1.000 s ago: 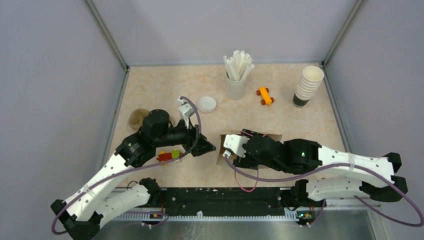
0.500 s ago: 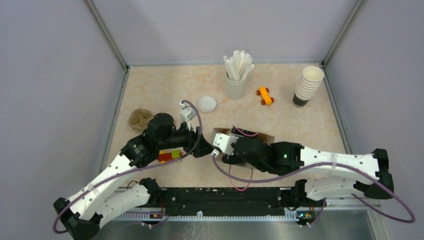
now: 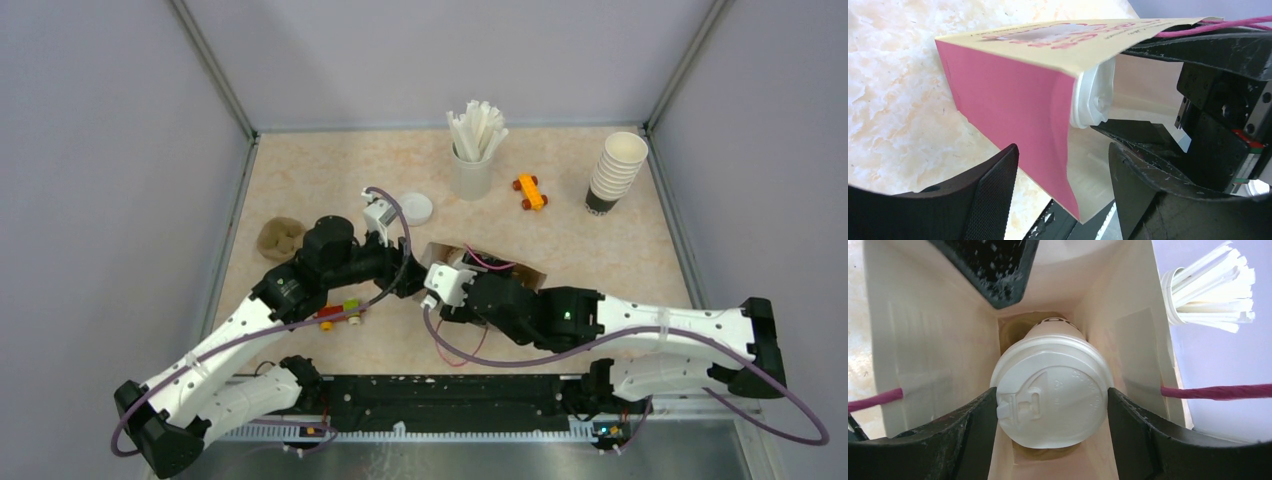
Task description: Pack the takeout coffee
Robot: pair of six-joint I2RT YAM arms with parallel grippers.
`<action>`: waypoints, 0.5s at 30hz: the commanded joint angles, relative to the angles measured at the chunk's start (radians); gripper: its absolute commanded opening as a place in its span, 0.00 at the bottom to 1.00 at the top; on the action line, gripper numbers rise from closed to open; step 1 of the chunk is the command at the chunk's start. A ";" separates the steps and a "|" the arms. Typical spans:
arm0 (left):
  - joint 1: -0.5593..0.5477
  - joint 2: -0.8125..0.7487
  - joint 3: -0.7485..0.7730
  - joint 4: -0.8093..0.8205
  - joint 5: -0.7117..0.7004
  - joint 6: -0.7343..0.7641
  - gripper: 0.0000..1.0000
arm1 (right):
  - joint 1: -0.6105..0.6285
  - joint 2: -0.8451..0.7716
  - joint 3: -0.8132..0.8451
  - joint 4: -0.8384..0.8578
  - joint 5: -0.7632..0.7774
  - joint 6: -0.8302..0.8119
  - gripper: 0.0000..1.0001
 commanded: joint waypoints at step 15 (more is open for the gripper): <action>0.000 -0.009 -0.013 0.079 0.067 0.041 0.17 | 0.014 -0.108 0.017 -0.138 -0.096 0.051 0.52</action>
